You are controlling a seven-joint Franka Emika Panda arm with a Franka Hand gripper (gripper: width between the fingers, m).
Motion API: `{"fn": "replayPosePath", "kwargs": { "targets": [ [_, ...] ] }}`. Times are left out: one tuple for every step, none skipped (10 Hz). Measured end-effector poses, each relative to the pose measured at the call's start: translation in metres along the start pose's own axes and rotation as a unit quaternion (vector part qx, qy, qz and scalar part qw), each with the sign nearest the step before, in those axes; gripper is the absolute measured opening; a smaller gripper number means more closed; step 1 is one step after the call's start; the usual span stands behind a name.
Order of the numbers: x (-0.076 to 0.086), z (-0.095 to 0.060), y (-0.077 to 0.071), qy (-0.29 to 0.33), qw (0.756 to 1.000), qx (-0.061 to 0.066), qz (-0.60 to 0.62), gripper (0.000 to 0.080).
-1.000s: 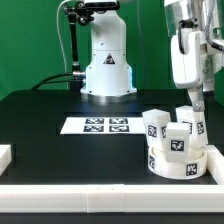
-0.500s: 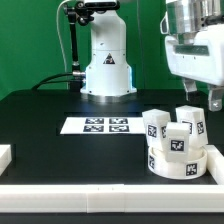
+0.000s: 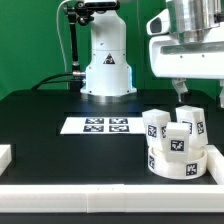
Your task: Assemble stool
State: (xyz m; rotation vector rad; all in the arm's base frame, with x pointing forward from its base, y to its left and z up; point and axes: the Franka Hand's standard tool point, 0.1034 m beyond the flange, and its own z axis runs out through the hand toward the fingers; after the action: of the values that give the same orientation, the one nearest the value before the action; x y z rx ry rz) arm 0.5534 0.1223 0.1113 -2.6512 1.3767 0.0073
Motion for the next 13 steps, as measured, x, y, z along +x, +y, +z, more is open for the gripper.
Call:
{"fn": "replayPosePath", "kwargs": {
  "targets": [
    [-0.001,0.0003,0.0,0.004,0.998,-0.005,-0.062,0.0649],
    [-0.0005,-0.0004,-0.0007,0.007,0.987,-0.009,-0.159,0.0649],
    [0.0008,-0.0006,-0.0004,0.006,0.975,-0.009,-0.224,0.0649],
    [0.0007,-0.0002,-0.0001,0.005,0.962,-0.01,-0.273,0.0649],
    [0.0024,-0.0005,0.0007,0.006,0.947,-0.013,-0.32,0.0649],
    [0.0032,-0.0005,0.001,0.007,0.944,-0.013,-0.33,0.0649],
    [0.0046,-0.0007,0.0018,0.008,0.929,-0.017,-0.37,0.0649],
    [0.0056,-0.0008,0.0023,0.009,0.913,-0.021,-0.407,0.0649],
    [0.0025,0.0003,0.001,0.014,0.866,-0.036,-0.499,0.0649],
    [0.0008,0.001,0.001,0.012,0.838,-0.044,-0.545,0.0649],
    [0.0004,0.0019,0.0018,0.009,0.81,-0.051,-0.584,0.0649],
    [-0.0009,0.0031,0.0021,0.007,0.78,-0.058,-0.623,0.0649],
    [-0.0015,0.0049,0.0032,0.004,0.754,-0.062,-0.653,0.0649]
  ]
}}
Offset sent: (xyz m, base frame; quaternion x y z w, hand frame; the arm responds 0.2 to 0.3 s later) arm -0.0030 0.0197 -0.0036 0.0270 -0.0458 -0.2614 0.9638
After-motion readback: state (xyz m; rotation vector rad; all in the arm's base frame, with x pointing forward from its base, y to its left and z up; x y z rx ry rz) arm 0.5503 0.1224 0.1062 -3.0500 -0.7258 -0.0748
